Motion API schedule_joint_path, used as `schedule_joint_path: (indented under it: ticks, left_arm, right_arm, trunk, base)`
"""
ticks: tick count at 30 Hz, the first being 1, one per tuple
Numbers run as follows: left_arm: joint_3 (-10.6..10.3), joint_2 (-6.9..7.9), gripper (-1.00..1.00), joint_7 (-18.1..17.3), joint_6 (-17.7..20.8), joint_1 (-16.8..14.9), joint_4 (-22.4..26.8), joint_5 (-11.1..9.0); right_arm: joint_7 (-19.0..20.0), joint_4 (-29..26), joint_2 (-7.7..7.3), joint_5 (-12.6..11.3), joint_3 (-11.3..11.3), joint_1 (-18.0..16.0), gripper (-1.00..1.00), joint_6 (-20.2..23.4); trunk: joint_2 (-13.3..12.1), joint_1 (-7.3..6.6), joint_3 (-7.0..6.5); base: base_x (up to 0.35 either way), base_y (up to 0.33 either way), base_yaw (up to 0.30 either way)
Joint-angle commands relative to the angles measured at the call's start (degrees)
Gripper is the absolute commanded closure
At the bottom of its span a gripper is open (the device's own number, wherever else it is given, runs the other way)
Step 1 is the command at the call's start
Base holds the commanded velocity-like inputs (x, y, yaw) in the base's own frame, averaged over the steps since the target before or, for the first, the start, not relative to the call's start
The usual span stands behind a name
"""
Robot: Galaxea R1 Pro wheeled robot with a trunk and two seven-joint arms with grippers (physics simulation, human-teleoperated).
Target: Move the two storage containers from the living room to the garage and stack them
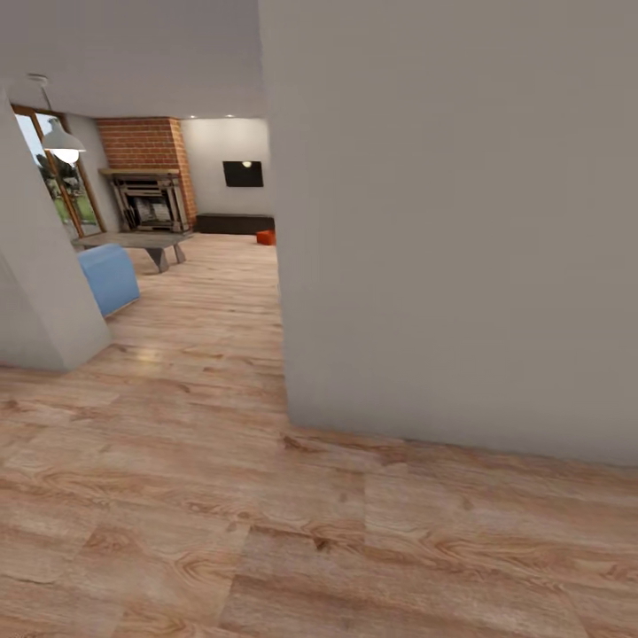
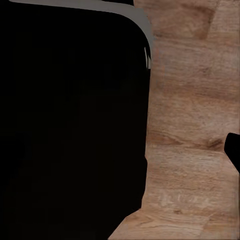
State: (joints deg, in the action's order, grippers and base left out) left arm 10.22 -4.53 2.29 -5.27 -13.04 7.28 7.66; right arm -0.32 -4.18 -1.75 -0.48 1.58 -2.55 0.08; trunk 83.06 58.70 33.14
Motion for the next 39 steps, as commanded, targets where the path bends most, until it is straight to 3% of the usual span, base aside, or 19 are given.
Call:
schedule_joint_path:
  ticks: [1, 22, 39]
  left_arm:
    - [0.4, -0.04, -1.00, 0.2, -0.2, -0.1, -0.1, 0.6]
    - [0.4, -0.03, -1.00, 0.2, -0.2, -0.1, -0.1, 0.6]
    - [0.4, -0.04, -1.00, 0.2, -0.2, -0.1, -0.1, 0.6]
  right_arm:
    - [0.0, 0.0, -0.03, -0.1, 0.2, 0.0, -1.00, 0.0]
    - [-0.1, 0.0, -0.28, 0.0, 0.0, 0.0, -1.00, 0.0]
    - [0.0, -0.1, -0.33, 0.0, 0.0, 0.0, -1.00, 0.0]
  trunk:
    - [0.0, 0.03, 0.05]
    - [0.0, 0.03, 0.05]
    - [0.0, 0.03, 0.05]
  base:
    - [0.300, 0.145, 0.261]
    - [0.301, 0.147, 0.260]
    - [0.302, 0.154, 0.037]
